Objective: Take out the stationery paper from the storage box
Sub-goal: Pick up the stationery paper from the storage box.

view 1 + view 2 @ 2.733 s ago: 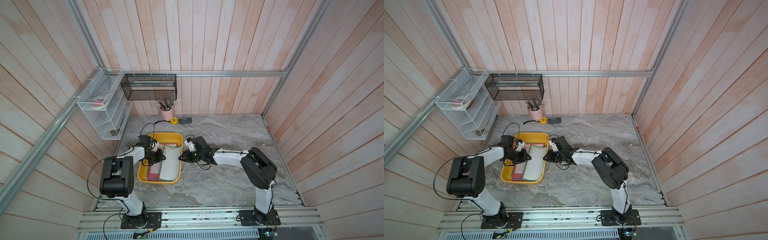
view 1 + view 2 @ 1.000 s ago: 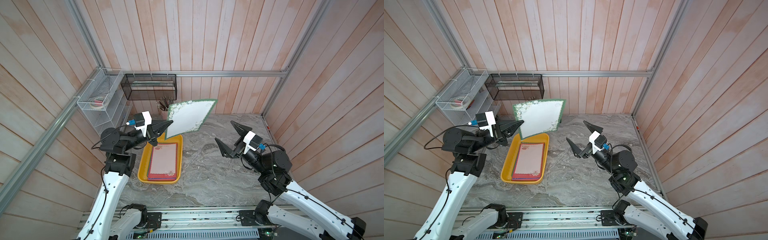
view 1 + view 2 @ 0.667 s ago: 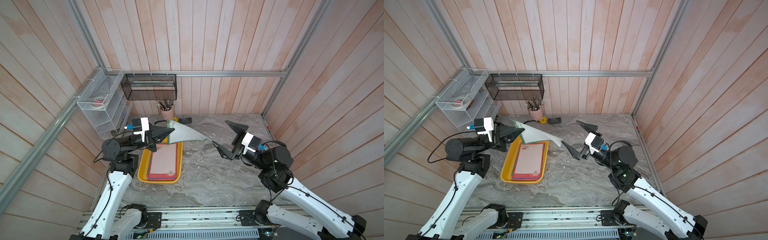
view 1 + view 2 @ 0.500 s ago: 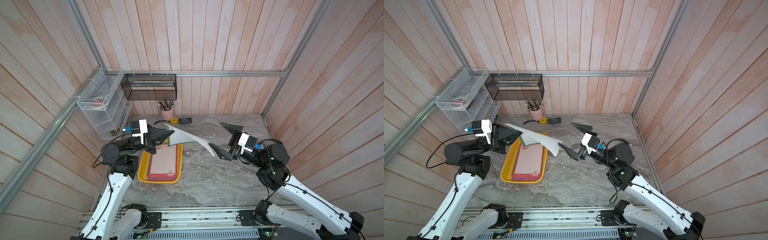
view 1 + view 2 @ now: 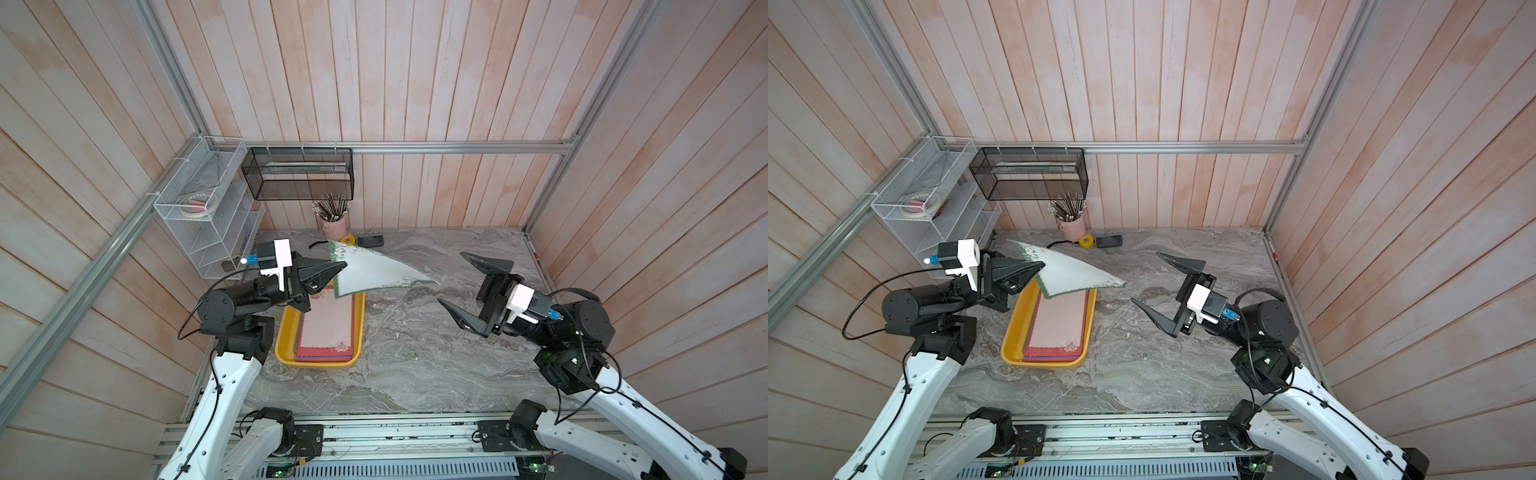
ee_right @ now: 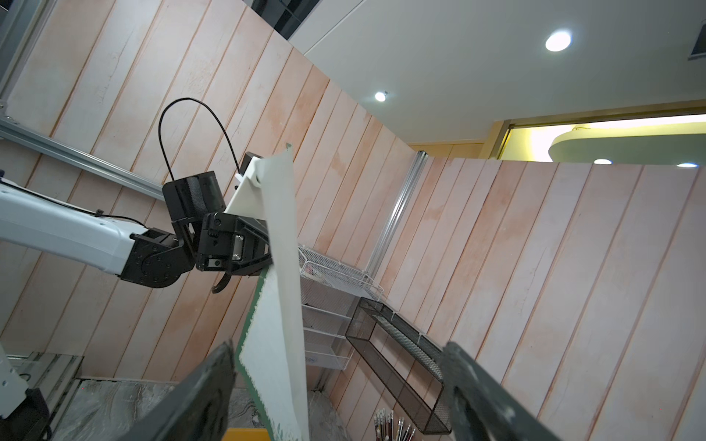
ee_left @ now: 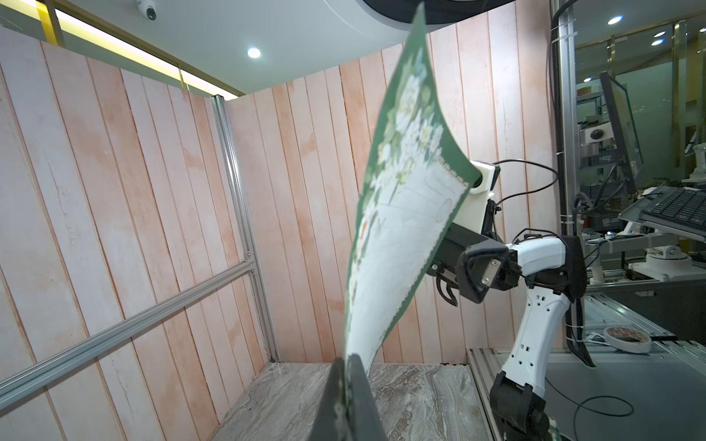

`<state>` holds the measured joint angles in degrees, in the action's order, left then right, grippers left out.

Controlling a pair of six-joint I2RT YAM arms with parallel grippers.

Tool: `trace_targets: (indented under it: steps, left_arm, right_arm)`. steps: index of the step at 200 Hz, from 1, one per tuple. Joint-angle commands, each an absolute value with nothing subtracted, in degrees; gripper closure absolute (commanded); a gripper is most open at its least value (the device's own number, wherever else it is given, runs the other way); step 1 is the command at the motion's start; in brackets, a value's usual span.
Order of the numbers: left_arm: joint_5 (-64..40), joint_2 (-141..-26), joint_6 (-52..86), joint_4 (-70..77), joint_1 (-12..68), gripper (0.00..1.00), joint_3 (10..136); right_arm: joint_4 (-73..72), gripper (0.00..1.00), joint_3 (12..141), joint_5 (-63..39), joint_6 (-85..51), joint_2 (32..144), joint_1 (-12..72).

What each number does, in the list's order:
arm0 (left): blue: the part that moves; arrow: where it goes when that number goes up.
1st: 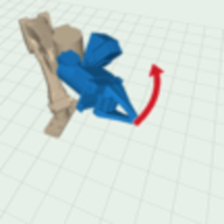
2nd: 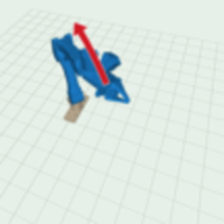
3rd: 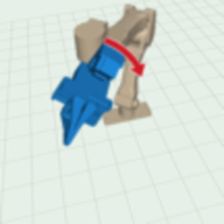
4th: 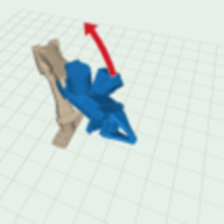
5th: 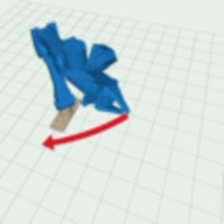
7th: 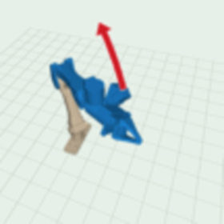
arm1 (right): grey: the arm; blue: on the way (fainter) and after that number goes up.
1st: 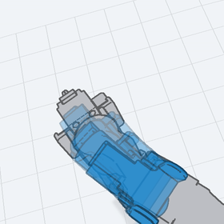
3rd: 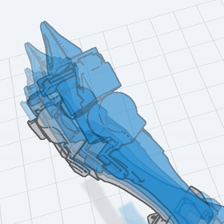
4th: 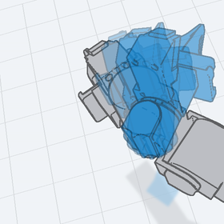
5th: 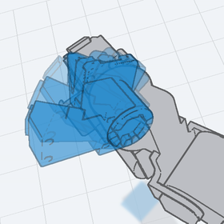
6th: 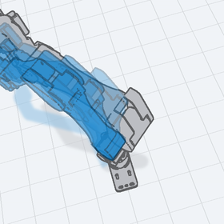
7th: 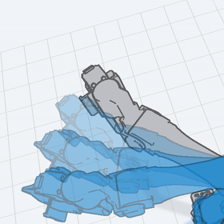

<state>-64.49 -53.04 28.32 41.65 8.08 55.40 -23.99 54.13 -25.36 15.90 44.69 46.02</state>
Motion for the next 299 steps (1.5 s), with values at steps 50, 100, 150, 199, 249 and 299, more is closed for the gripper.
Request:
trace_targets:
  steps: [50, 100, 150, 199, 249, 299]
  left_arm:
    - [-66.2, -52.8, 30.8, 44.0, 8.8, 1.0, 56.2]
    - [-66.2, -52.7, 31.7, 45.3, 9.3, 1.0, 55.9]
    - [-66.2, -53.1, 32.3, 45.8, 10.6, 1.0, 55.7]
    - [-65.9, -53.2, 32.9, 46.7, 11.5, 1.0, 55.4]
    - [-65.7, -53.1, 32.9, 47.0, 12.0, 1.0, 55.1]
    - [-65.2, -52.9, 32.5, 47.3, 12.2, 1.0, 54.8]
  right_arm:
    - [-21.9, 0.15, 56.8, -27.4, 15.9, 49.6, 45.8]
    - [-26.7, 0.24, 57.7, -31.9, 12.4, 55.7, 45.8]
    - [-32.6, 0.41, 57.6, -35.0, 8.8, 58.9, 45.8]
    - [-35.6, 0.51, 57.7, -37.4, 6.1, 60.7, 45.8]
    - [-36.3, 0.65, 57.7, -38.2, 4.7, 61.2, 45.8]
    - [-37.4, 0.9, 56.2, -36.7, 3.9, 60.0, 45.8]
